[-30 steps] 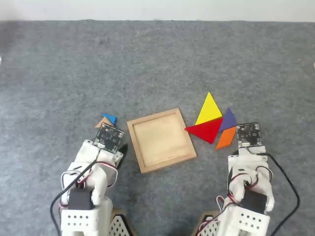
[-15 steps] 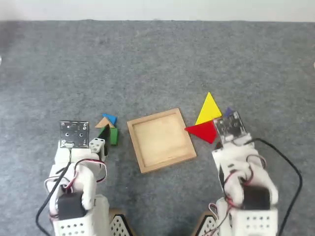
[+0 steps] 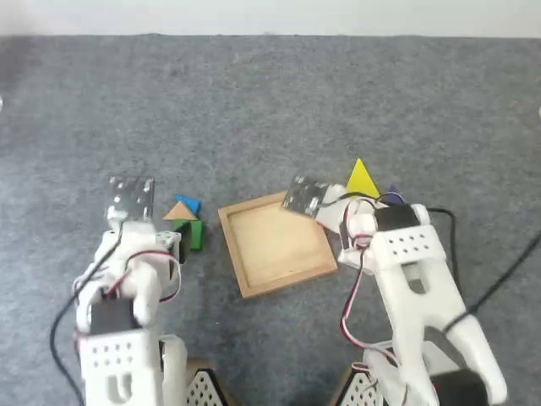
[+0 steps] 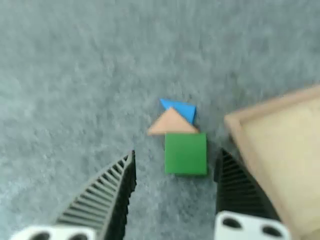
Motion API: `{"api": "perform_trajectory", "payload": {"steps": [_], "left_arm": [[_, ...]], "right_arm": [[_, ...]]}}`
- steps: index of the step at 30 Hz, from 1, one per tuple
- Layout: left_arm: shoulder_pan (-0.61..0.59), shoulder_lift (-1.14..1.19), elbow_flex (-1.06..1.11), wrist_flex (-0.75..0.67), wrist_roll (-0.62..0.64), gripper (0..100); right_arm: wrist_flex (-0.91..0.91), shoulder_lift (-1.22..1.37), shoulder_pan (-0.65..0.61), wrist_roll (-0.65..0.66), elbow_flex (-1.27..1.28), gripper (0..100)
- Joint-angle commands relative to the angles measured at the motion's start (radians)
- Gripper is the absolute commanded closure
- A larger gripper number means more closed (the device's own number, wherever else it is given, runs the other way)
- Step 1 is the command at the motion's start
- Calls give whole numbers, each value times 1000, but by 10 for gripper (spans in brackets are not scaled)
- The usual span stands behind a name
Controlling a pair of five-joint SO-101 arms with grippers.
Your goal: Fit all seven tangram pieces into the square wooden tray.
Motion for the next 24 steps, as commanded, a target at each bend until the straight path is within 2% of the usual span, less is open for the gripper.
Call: {"api": "perform_trajectory", "payload": {"steps": [1,5,8,12,19,24], "left_arm": [[-9,196,-44,-80,-14,750],[-15,307,-44,-129,-14,750],[-74,305,-44,-157,-14,750],[-126,273,-39,-150,-12,750],[-126,253,-22,-150,-12,750],[-126,253,-22,-150,-12,750]], "right_arm": [[-68,47,44,181,-57,684],[-156,117,96,287,-58,683],[-188,185,102,341,-58,683],[-242,259,97,354,-55,682],[-349,323,96,381,-60,681],[-358,340,71,387,-61,681]]}}
